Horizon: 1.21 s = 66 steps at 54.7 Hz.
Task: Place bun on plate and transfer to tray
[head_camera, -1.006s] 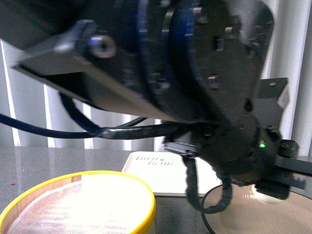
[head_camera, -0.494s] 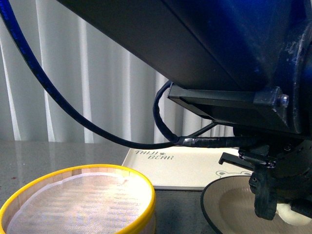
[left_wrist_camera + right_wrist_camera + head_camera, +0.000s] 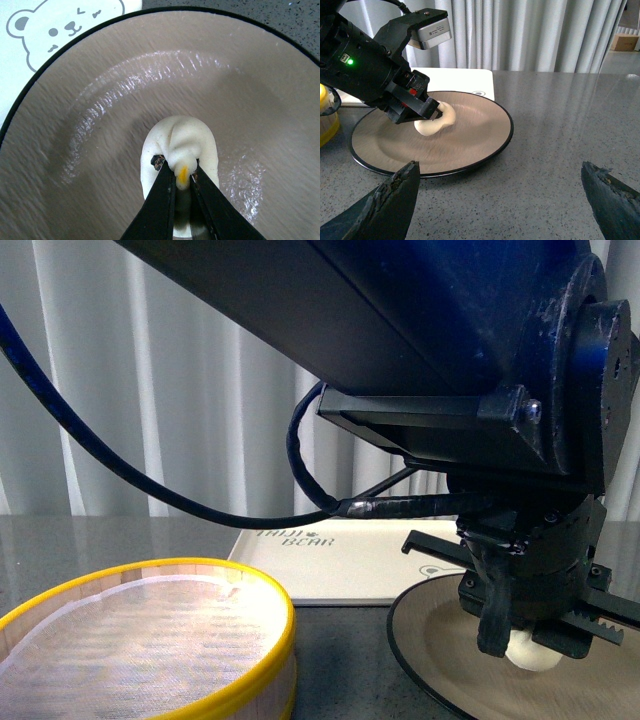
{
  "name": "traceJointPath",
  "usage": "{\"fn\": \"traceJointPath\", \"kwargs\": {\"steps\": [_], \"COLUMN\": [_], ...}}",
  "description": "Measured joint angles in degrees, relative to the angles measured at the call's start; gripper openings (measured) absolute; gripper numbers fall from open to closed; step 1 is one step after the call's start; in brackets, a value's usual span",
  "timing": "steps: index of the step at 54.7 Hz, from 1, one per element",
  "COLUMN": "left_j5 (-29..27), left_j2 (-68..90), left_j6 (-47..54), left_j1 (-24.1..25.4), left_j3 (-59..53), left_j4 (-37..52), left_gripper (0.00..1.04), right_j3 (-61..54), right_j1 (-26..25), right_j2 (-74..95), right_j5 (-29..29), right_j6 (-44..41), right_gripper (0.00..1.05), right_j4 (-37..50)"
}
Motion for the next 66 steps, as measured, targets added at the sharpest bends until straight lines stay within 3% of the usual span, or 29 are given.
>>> {"fn": "traceJointPath", "kwargs": {"steps": [7,32,52,66], "left_j5": [-0.90,0.00,-1.42,3.56], "left_j2": [0.15,0.63,0.90,-0.07], "left_j6": [0.00,-0.76,-1.14,-3.58], "left_j1": [0.00,0.00,0.07,1.68], "left_j3": [0.00,1.16,2.58,3.50], "left_j4": [-0.28,-0.33,-1.40,-1.73], "left_gripper": [0.09,1.00,0.98,0.98], "right_j3": [0.00,0.00,0.00,0.00], "right_j1": [0.00,0.00,0.00,0.00], "right_j2": [0.00,0.00,0.00,0.00], "right_j5": [0.00,0.00,-0.02,0.00], "right_j6": [0.00,0.00,0.00,0.00], "right_gripper": [0.96,0.96,0.96,0.96], "right_j4": [0.00,0.00,0.00,0.00]}}
